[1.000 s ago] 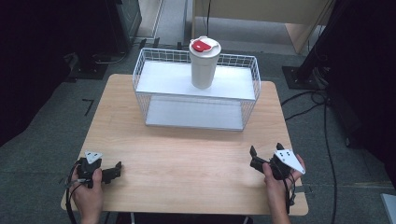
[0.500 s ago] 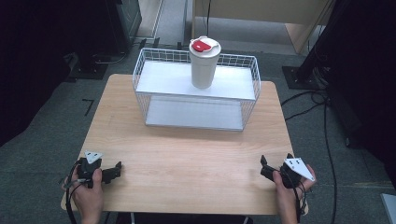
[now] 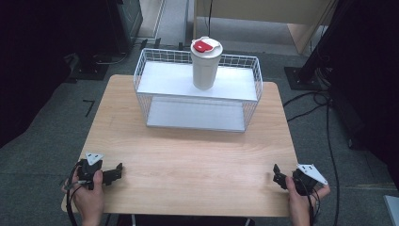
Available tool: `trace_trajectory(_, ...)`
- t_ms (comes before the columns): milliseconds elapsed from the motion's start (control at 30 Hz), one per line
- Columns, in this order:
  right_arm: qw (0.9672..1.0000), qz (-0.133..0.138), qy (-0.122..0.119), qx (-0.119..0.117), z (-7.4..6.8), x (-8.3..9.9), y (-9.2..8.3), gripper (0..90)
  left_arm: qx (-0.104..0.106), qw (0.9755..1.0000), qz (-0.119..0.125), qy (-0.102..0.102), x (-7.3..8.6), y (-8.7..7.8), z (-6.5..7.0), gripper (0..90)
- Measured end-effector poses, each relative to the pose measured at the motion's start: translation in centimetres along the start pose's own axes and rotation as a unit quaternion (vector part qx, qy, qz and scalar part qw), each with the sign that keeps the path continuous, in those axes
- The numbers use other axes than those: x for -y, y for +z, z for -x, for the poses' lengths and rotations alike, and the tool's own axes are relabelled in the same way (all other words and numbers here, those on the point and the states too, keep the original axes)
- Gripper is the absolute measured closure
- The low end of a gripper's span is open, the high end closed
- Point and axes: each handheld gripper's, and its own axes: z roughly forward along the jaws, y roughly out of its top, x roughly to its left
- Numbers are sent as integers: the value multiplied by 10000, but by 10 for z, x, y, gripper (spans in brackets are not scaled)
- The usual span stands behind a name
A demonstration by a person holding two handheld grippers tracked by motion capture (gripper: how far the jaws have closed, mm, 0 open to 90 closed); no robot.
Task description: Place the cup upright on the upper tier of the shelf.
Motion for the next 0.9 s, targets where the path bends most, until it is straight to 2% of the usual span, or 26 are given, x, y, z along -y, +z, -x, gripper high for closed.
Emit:
trace_trajectory(67,9996,-296,-14,-7,2,0,2,0,1,10000,0,-1,0,0,0,0)
trace_trajectory(100,9990,-442,-15,75,2,1,2,0,0,10000,-1,1,0,0,0,0)
trace_trajectory(200,9978,-652,-53,109,1,1,4,0,1,10000,0,0,0,0,0,0)
trace_trajectory(333,9954,-923,-229,87,-2,2,6,0,1,10000,0,-1,0,0,0,0)
trace_trajectory(500,9951,-968,-205,-57,-1,2,7,0,1,10000,7,-7,0,0,0,0)
trace_trajectory(600,9946,-973,-301,-175,-2,2,7,0,-1,10000,6,-6,0,0,0,0)
trace_trajectory(900,9944,-977,-332,-206,-3,2,7,0,1,10000,7,-9,0,0,0,0)
